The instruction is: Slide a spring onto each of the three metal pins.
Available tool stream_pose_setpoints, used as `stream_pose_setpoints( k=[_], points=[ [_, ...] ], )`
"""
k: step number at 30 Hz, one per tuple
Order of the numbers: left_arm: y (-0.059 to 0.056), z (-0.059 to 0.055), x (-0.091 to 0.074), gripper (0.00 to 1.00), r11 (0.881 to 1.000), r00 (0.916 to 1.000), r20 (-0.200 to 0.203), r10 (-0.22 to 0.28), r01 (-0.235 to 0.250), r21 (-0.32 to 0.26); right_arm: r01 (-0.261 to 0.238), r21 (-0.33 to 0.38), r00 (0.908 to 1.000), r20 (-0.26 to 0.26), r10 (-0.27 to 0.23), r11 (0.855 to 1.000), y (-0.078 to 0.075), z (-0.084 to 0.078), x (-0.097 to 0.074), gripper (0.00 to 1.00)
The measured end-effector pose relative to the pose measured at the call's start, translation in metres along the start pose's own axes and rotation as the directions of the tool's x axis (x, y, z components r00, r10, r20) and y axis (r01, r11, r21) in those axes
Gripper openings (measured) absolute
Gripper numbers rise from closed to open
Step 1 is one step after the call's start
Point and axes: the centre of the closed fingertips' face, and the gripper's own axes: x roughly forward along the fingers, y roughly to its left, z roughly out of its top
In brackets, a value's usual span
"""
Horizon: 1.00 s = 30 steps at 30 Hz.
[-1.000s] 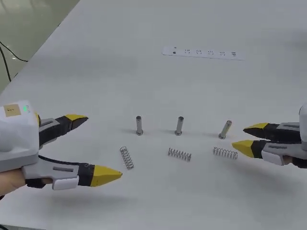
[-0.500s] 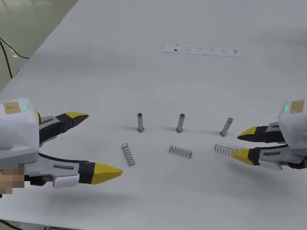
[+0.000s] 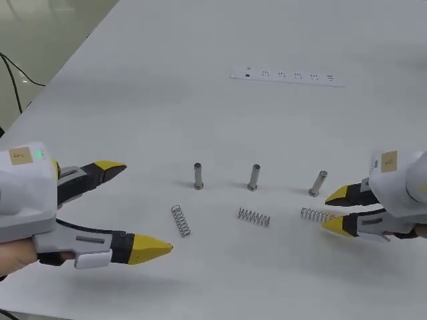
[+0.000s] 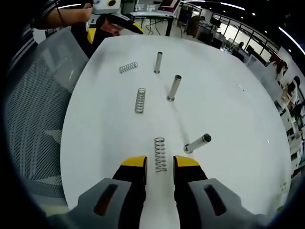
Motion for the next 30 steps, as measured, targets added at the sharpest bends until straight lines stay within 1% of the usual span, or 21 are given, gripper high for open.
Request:
stream_pose_setpoints(
  k=[3,5,11,15,23,30],
  points=[
    [0.0,-0.001,0.001,0.95,1.0,1.0,-0.007,-0.003,0.003,0.008,-0.004,-0.005,1.0,-0.008,0.004,1.0,-0.003,-0.002,0.004,0.19],
    [-0.001,0.0,0.001,0.95,1.0,1.0,-0.005,-0.007,0.007,0.006,-0.007,-0.006,0.9999,-0.014,0.006,1.0,-0.002,-0.002,0.004,0.18],
    [-0.003,0.0,0.0,0.95,1.0,0.9998,-0.012,-0.014,0.014,0.01,-0.024,-0.011,0.9993,-0.03,0.023,1.0,0.002,-0.004,0.01,0.15],
    [-0.004,0.0,0.0,0.95,1.0,0.9998,-0.012,-0.018,0.018,0.008,-0.033,-0.013,0.9991,-0.028,0.033,0.999,0.005,-0.004,0.012,0.14],
    [-0.01,-0.001,0.003,0.94,0.999,0.999,-0.02,-0.039,0.04,0.012,-0.032,-0.007,0.9986,-0.043,0.032,0.999,0.003,-0.007,0.01,0.11],
    [-0.011,-0.001,0.002,0.94,0.999,0.9989,-0.023,-0.041,0.041,0.011,-0.037,-0.012,0.9982,-0.048,0.036,0.999,0.005,-0.009,0.011,0.08]
  ],
)
